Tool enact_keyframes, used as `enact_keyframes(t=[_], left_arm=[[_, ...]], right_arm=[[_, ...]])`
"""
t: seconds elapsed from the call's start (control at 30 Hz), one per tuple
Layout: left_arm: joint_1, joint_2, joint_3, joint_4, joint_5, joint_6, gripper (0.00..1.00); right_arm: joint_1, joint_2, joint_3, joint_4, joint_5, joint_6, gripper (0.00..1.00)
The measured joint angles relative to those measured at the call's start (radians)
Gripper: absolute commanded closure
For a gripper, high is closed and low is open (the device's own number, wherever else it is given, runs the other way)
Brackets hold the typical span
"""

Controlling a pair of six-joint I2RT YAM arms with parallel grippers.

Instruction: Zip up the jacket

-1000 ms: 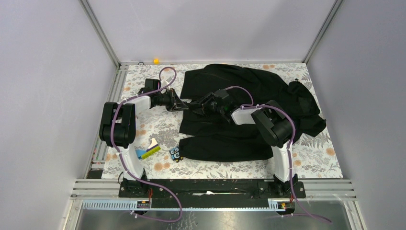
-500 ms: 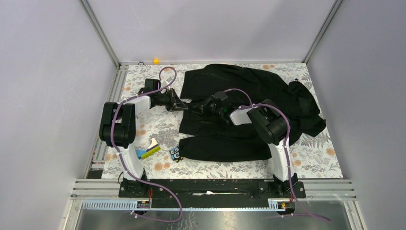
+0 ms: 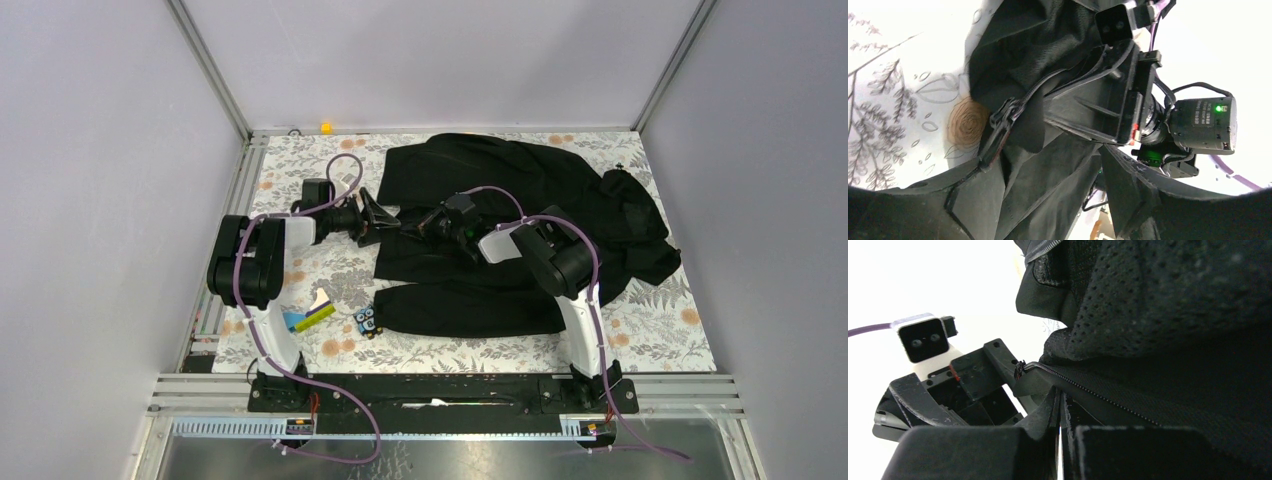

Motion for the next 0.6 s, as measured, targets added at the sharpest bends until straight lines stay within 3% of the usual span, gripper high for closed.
enact_keyframes(t=[0.2, 0.6], left_arm=[[0.007, 0.0, -0.146, 0.243, -0.043, -0.217, 0.32], [0.008, -0.018, -0.245, 0.384, -0.218, -0.428, 0.57]], right_arm=[[0.0, 0.0, 0.0, 0.008, 0.002, -0.024, 1.0], [0.004, 0.01, -0.001, -0.016, 0.036, -0.093, 1.0]])
